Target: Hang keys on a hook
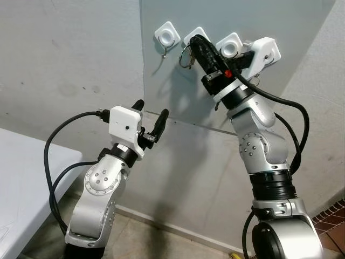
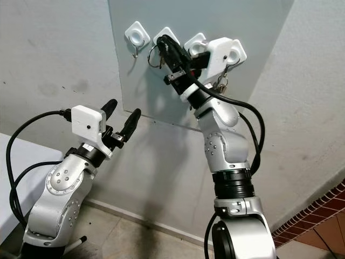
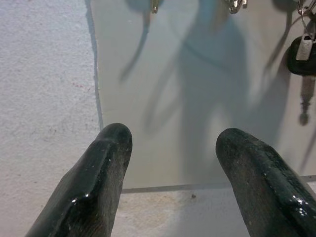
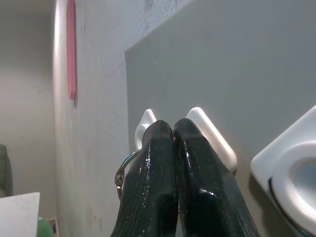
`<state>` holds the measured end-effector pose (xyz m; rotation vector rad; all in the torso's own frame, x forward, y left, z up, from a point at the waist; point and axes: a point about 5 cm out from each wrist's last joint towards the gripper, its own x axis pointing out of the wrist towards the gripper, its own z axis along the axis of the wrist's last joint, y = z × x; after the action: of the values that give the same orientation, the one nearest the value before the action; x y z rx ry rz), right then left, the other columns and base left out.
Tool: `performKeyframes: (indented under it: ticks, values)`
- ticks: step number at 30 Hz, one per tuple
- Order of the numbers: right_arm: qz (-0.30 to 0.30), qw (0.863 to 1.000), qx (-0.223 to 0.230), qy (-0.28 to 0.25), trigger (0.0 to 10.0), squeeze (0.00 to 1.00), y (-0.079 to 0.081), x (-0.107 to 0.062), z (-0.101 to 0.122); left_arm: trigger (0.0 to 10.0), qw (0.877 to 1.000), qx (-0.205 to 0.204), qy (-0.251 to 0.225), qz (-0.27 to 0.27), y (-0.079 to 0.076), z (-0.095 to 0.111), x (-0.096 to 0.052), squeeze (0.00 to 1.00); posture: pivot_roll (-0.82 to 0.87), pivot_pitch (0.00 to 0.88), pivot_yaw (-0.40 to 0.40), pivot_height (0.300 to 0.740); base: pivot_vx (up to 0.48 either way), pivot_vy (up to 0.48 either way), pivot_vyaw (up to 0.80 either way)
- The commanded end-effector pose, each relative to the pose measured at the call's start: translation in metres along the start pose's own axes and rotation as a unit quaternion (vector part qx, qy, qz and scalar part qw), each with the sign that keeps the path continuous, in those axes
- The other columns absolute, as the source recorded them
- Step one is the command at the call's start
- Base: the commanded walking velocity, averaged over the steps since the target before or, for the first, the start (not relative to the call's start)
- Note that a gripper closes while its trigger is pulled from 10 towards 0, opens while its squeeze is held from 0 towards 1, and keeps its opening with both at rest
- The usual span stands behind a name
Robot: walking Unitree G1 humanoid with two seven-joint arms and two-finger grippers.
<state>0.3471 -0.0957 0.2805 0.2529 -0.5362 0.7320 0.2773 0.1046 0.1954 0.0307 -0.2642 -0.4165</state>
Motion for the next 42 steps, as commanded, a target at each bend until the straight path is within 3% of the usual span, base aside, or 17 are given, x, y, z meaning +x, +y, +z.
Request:
performKeyframes:
  ticks: [1, 8, 13, 17, 27, 40, 41, 42]
  values:
    - [-0.016, 1.0, -0.011, -0.013, 10.0, 0.0, -0.01, -0.006, 0.009, 10.0, 1.0, 0.002, -0.003, 0.001, 0.0, 0.003, -0.001, 0.0, -0.05, 0.024, -0.057, 0.74, 0.0, 0.0, 0.0]
    - [-0.021, 1.0, -0.021, 0.004, 10.0, 0.0, -0.018, -0.02, 0.009, 10.0, 1.0, -0.001, -0.001, 0.0, 0.001, 0.003, 0.0, 0.0, -0.07, 0.036, -0.047, 0.74, 0.0, 0.0, 0.0]
    - [-0.019, 1.0, -0.022, 0.007, 10.0, 0.0, -0.018, -0.021, 0.008, 10.0, 1.0, -0.002, -0.001, 0.0, 0.001, 0.004, 0.0, 0.0, -0.07, 0.036, -0.047, 0.74, 0.0, 0.0, 0.0]
    - [0.014, 0.999, -0.021, 0.038, 10.0, 0.0, -0.011, -0.033, -0.002, 10.0, 1.0, -0.004, 0.001, 0.003, 0.003, 0.004, -0.001, 0.0, -0.06, 0.041, -0.042, 0.74, 0.0, 0.0, 0.0]
    - [0.07, 0.995, -0.025, 0.07, 10.0, 0.0, 0.002, -0.037, -0.01, 10.0, 1.0, -0.006, 0.001, 0.007, 0.005, 0.005, -0.001, 0.0, -0.06, 0.044, -0.043, 0.74, 0.0, 0.0, 0.0]
    - [0.073, 0.994, -0.013, 0.083, 10.0, 0.0, 0.003, -0.039, -0.013, 10.0, 1.0, -0.007, 0.003, 0.012, 0.006, 0.005, -0.001, 0.0, -0.06, 0.044, -0.045, 0.74, 0.0, 0.0, 0.0]
    - [0.073, 0.994, -0.009, 0.083, 10.0, 1.0, 0.003, -0.039, -0.013, 10.0, 1.0, -0.007, 0.003, 0.012, 0.006, 0.005, -0.002, 0.0, -0.06, 0.043, -0.046, 0.74, 0.0, 0.0, 0.0]
    - [0.074, 0.994, -0.003, 0.082, 10.0, 1.0, 0.003, -0.039, -0.013, 10.0, 1.0, -0.007, 0.003, 0.013, 0.006, 0.005, -0.002, 0.0, -0.06, 0.043, -0.046, 0.74, 0.0, 0.0, 0.0]
